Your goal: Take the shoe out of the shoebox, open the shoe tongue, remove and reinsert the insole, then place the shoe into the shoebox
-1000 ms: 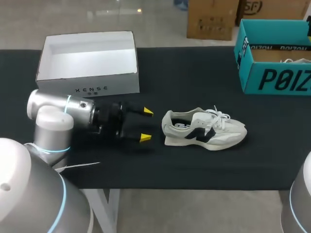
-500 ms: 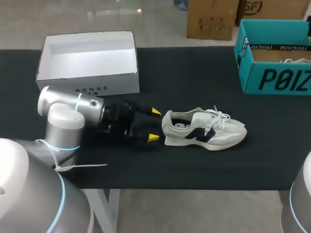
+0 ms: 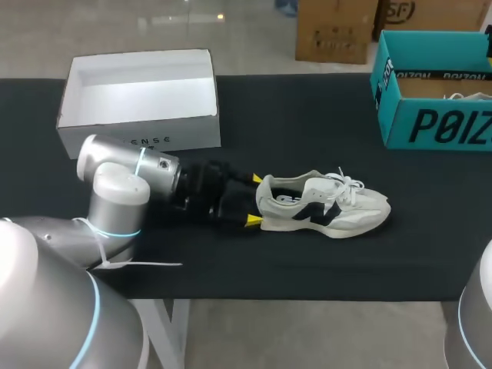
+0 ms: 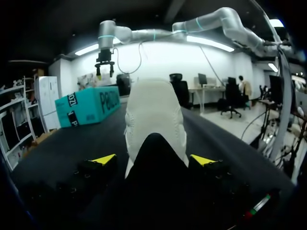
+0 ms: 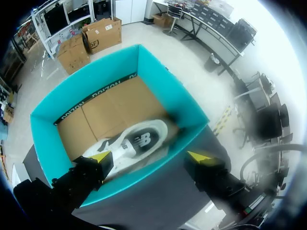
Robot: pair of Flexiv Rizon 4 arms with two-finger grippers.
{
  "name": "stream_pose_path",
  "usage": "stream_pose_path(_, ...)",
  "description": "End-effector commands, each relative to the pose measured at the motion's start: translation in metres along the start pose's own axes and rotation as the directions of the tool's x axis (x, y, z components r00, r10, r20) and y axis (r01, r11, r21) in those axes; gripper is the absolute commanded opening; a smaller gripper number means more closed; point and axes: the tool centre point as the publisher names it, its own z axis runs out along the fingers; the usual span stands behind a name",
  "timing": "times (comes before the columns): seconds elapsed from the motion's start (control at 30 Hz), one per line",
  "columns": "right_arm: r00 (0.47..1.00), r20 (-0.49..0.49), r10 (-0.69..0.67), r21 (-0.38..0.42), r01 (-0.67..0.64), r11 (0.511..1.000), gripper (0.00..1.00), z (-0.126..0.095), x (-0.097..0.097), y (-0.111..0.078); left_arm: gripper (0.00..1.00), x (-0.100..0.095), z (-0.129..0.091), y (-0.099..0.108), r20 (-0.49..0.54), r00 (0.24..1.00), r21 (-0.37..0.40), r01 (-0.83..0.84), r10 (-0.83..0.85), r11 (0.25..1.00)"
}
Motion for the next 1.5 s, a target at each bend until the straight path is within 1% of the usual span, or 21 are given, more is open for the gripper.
stream_pose_path(0.03,1.000,0.000,0.001,0.000,-0.001,1.000,1.00,0.000,0.000,0.000,1.00,-0.003,0.010,0.001,-0.006,1.000,-0.011,0.003,-0.003,1.000)
stream_pose_path(0.4,1.000,0.000,0.001,0.000,-0.001,1.000,1.00,0.000,0.000,0.000,1.00,0.004,0.021,0.006,0.008,1.000,-0.033,0.022,-0.022,0.999)
stream_pose_path(0.67,1.000,0.000,0.001,0.000,-0.001,1.000,1.00,0.000,0.000,0.000,1.00,0.004,0.019,0.009,0.024,0.999,-0.029,0.035,-0.034,0.999)
stream_pose_path(0.7,1.000,0.000,0.001,0.000,-0.001,1.000,1.00,0.000,0.000,0.000,1.00,0.003,0.019,0.010,0.016,1.000,-0.019,0.027,-0.027,0.999)
stream_pose_path(0.73,1.000,0.000,0.001,0.000,-0.001,1.000,1.00,0.000,0.000,0.000,0.80,0.004,0.018,0.009,0.023,0.999,-0.020,0.031,-0.030,0.999)
stream_pose_path(0.77,1.000,0.000,0.001,0.000,-0.001,1.000,1.00,0.000,0.000,0.000,0.00,0.004,0.017,0.009,0.022,0.999,-0.008,0.027,-0.027,1.000)
stream_pose_path(1.5,1.000,0.000,0.001,0.000,-0.001,1.000,1.00,0.000,0.000,0.000,0.00,0.004,0.017,0.009,0.022,0.999,-0.008,0.027,-0.027,1.000)
